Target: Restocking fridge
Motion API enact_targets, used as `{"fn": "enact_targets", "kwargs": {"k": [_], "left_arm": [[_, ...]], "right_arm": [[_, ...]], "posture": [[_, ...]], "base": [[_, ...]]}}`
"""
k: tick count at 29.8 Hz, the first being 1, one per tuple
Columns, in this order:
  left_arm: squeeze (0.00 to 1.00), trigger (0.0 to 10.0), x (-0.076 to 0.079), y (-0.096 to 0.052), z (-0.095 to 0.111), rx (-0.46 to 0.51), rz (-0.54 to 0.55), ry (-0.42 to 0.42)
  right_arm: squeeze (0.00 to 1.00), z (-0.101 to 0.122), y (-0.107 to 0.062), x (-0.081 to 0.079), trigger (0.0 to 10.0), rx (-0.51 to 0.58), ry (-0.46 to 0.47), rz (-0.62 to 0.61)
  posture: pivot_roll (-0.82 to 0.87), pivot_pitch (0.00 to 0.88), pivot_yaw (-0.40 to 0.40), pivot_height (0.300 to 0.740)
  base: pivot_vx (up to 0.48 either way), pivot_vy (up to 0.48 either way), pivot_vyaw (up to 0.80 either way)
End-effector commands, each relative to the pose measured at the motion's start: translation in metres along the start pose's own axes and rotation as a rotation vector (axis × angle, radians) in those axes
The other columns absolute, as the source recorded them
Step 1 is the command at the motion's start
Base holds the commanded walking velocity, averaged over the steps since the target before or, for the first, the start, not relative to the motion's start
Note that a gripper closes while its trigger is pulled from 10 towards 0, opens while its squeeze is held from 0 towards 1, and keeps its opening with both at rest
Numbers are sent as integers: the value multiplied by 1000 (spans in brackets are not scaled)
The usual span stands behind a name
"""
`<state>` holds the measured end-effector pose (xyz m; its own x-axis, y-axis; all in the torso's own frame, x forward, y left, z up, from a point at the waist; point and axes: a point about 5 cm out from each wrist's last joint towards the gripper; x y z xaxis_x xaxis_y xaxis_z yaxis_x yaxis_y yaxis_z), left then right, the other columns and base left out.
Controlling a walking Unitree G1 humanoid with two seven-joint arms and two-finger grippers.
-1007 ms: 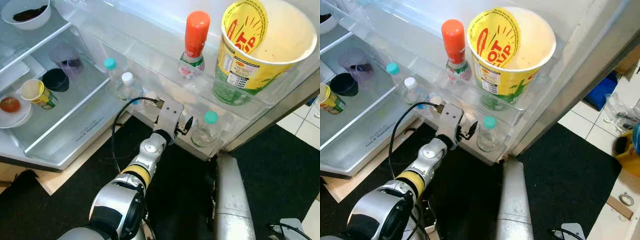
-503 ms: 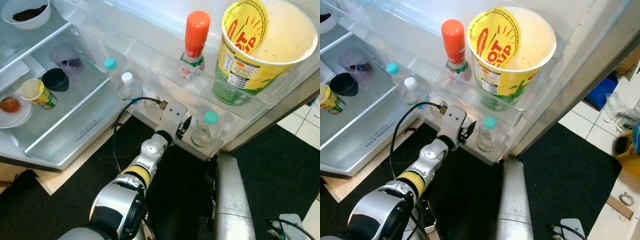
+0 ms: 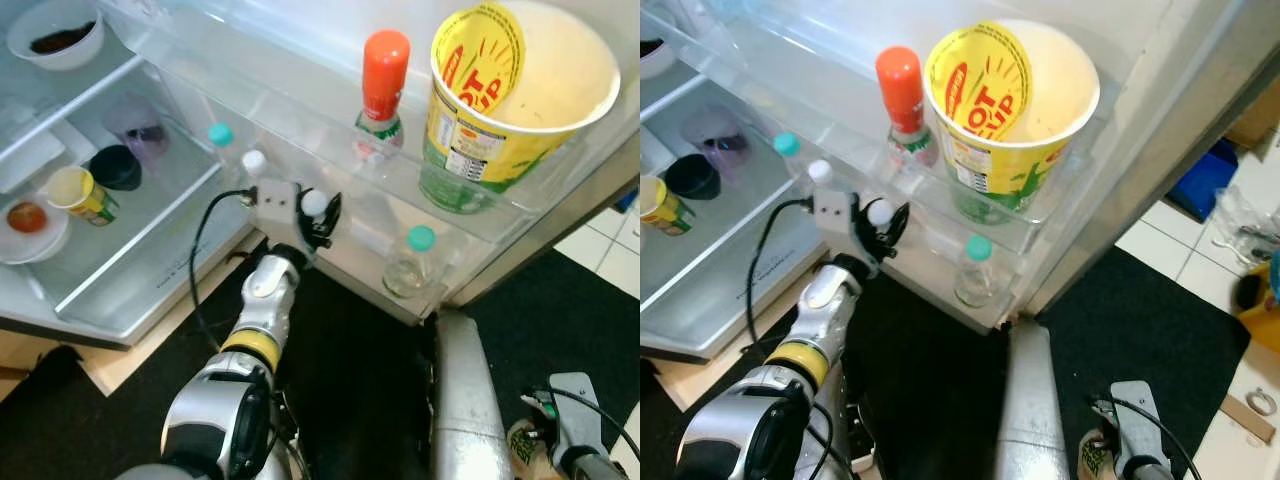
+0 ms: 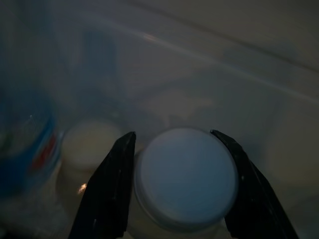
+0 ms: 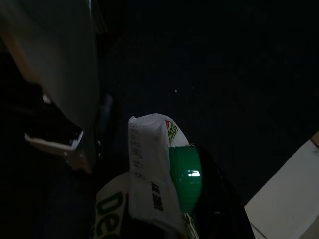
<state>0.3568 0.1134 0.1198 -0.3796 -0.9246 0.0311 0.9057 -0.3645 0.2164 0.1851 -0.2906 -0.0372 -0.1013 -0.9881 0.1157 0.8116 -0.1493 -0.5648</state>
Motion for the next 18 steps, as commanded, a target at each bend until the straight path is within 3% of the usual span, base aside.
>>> {"fn": "enact_targets", "kwargs": {"k": [1, 2, 5, 10, 13, 14, 16, 18], "left_arm": [[0, 0, -18, -13, -2, 13, 59, -52], [0, 0, -18, -13, -2, 13, 59, -52], [0, 0, -36, -21, 9, 101, 106, -165], [0, 0, -41, -23, 13, 129, 120, -183], [0, 0, -51, -28, 21, 182, 119, -244], [0, 0, -52, -31, 28, 217, 51, -289], [0, 0, -52, -31, 28, 217, 51, -289], [0, 0, -49, -35, 40, 259, -89, -309]], "right_arm": [[0, -17, -7, 5, 10000, -67, 14, -21], [0, -17, -7, 5, 10000, -67, 14, -21], [0, -11, -3, 2, 10000, -59, 15, -21], [0, -10, -2, 2, 10000, -59, 16, -22], [0, -9, -1, 2, 10000, -62, 18, -25], [0, -8, 0, 1, 10000, -65, 18, -26], [0, -8, 0, 1, 10000, -65, 18, -26], [0, -7, 1, 1, 10000, -63, 20, -29]], "posture": [[-159, 273, 55, 537], [-159, 273, 55, 537], [-148, 253, 57, 537], [-141, 243, 55, 537], [-123, 217, 48, 537], [-121, 212, 49, 537], [-121, 212, 49, 537], [-112, 196, 50, 537]], "base": [[0, 0, 0], [0, 0, 0], [0, 0, 0], [0, 0, 0], [0, 0, 0], [0, 0, 0], [0, 0, 0], [0, 0, 0]]}}
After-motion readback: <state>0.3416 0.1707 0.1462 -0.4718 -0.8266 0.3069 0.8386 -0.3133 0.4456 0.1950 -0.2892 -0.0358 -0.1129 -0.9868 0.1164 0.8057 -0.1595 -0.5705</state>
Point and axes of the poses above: a point about 5 cm out from each wrist's last joint towards the gripper, its own y axis pointing out of the wrist towards the gripper, its own z axis along the axis of the wrist's last joint, x = y × z, and after that the axes turned 7 degrees about y, right-handed
